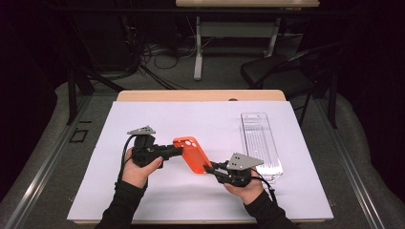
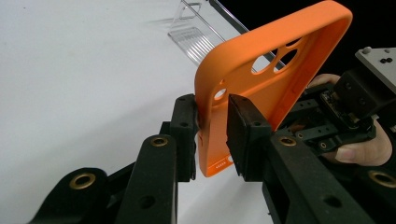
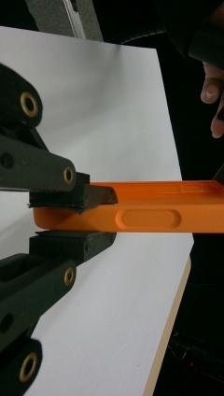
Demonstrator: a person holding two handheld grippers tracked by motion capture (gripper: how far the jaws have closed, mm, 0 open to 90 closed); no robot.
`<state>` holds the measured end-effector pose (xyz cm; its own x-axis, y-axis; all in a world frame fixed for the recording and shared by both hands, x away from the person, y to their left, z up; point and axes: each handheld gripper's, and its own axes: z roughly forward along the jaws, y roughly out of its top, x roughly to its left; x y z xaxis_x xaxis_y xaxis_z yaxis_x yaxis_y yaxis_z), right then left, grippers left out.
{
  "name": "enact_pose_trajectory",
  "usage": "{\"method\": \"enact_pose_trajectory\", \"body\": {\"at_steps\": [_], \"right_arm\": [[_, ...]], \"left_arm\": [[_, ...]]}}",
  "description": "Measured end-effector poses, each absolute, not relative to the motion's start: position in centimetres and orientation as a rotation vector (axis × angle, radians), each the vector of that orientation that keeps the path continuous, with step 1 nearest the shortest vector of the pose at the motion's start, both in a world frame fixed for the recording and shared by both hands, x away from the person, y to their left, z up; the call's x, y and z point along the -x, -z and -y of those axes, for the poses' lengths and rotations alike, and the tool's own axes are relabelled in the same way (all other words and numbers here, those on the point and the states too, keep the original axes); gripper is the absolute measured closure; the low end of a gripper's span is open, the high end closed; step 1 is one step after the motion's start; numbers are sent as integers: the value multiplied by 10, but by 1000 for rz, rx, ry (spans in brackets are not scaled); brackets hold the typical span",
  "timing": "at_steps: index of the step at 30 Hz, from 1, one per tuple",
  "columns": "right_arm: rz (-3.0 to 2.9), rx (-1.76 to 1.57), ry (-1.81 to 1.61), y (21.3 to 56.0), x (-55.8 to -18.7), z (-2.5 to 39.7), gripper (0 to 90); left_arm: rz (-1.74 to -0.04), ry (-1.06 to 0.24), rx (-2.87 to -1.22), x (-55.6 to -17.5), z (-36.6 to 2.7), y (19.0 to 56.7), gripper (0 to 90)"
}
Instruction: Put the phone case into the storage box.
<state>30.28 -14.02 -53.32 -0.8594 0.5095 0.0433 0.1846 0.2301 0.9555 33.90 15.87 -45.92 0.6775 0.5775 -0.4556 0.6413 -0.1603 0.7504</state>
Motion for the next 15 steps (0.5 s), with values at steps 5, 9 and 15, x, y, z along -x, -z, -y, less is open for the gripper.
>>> {"method": "enact_pose_trajectory", "body": {"at_steps": [5, 9, 15], "right_arm": [[-2239, -646, -1670, 534, -302, 139, 806], [-2241, -648, -1672, 534, -302, 139, 806], [-2246, -643, -1674, 534, -303, 138, 806]], "left_arm": [[-965, 75, -1832, -340, -159, 460, 731], [-965, 65, -1838, -340, -159, 460, 757], [-971, 72, -1828, -340, -160, 462, 781]]}}
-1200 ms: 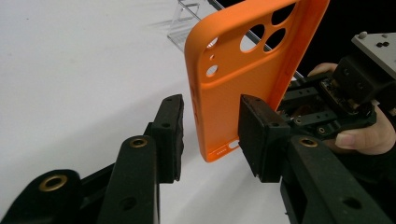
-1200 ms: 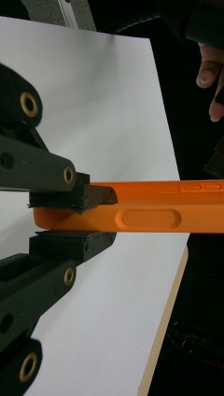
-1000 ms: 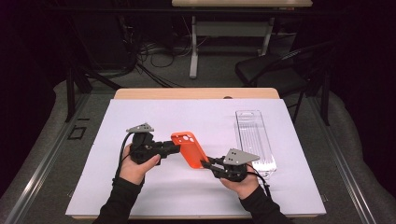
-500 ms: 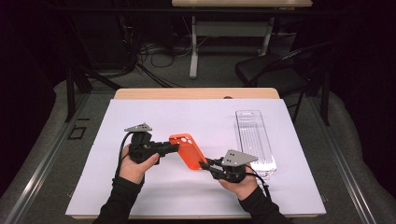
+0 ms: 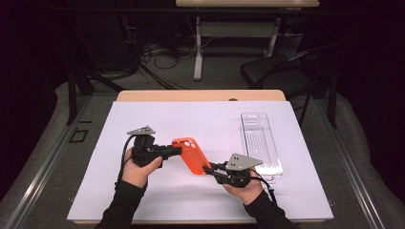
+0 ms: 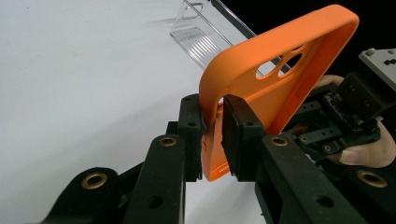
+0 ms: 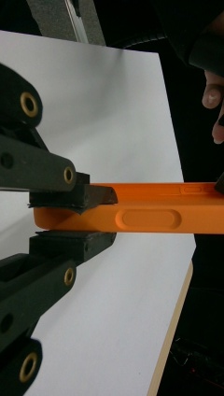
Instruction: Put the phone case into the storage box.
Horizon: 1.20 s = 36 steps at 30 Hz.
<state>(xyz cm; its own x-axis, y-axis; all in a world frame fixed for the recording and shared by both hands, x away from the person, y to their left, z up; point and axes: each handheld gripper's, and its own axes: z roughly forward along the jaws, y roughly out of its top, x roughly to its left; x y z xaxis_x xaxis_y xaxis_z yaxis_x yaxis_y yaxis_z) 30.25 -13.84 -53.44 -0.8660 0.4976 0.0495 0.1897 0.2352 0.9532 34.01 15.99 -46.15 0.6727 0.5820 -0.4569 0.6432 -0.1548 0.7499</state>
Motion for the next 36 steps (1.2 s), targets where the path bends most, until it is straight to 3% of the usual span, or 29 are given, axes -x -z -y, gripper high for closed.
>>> {"method": "enact_pose_trajectory", "body": {"at_steps": [36], "right_arm": [[-2253, -647, -1658, 536, -305, 139, 805]], "left_arm": [[-953, 73, -1828, -341, -162, 463, 842]]}}
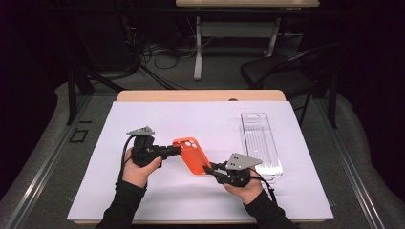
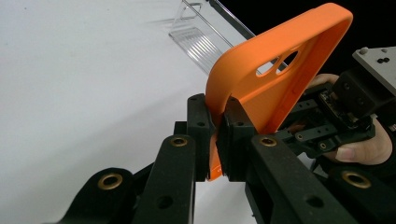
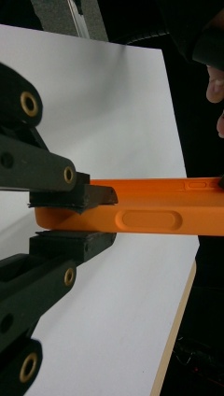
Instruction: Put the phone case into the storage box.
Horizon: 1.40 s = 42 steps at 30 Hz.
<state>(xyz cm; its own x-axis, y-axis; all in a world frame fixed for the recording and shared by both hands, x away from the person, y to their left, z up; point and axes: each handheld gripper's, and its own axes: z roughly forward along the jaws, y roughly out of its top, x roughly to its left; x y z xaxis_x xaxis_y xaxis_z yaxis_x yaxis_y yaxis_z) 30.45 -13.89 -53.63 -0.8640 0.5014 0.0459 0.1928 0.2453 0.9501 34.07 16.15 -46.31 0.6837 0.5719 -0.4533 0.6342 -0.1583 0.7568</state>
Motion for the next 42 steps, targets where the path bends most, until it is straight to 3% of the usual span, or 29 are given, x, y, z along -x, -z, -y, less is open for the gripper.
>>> {"method": "enact_pose_trajectory", "body": {"at_steps": [30, 42], "right_arm": [[-2261, -663, -1666, 537, -305, 139, 797], [-2273, -694, -1681, 537, -305, 138, 739]], "left_arm": [[-959, 89, -1828, -341, -163, 463, 847], [-963, 86, -1829, -341, -163, 463, 847]]}}
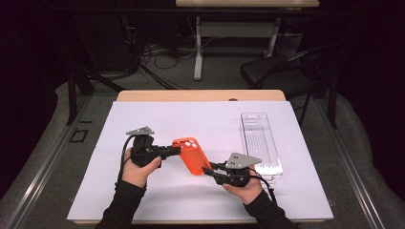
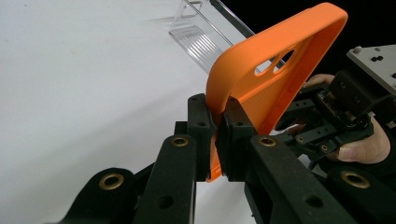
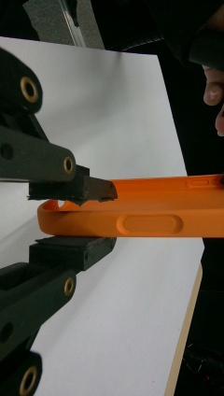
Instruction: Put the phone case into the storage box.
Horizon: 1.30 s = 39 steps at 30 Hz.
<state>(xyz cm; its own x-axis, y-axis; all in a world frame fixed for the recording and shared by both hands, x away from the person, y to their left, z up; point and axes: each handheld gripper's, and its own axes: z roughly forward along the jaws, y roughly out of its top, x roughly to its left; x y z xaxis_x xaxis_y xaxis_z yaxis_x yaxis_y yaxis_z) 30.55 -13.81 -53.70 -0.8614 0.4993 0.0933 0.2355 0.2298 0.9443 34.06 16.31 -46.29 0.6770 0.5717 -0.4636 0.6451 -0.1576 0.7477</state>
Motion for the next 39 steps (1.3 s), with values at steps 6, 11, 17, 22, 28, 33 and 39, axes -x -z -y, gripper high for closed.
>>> {"method": "enact_pose_trajectory", "body": {"at_steps": [6, 11, 17, 22, 28, 33, 39], "right_arm": [[-2271, -705, -1673, 537, -306, 138, 686], [-2271, -705, -1655, 538, -306, 137, 627], [-2250, -707, -1634, 537, -307, 138, 578], [-2221, -698, -1617, 534, -308, 141, 543], [-2207, -655, -1597, 529, -306, 140, 514], [-2201, -623, -1572, 524, -304, 139, 501], [-2216, -638, -1555, 521, -303, 139, 481]], "left_arm": [[-971, 75, -1837, -340, -163, 462, 847], [-980, 73, -1842, -340, -163, 462, 847], [-995, 35, -1862, -338, -161, 459, 847], [-1010, 3, -1884, -337, -160, 458, 847], [-1019, -36, -1909, -335, -158, 456, 846], [-1016, -58, -1931, -333, -156, 454, 846], [-1023, -102, -1957, -331, -153, 452, 846]]}}
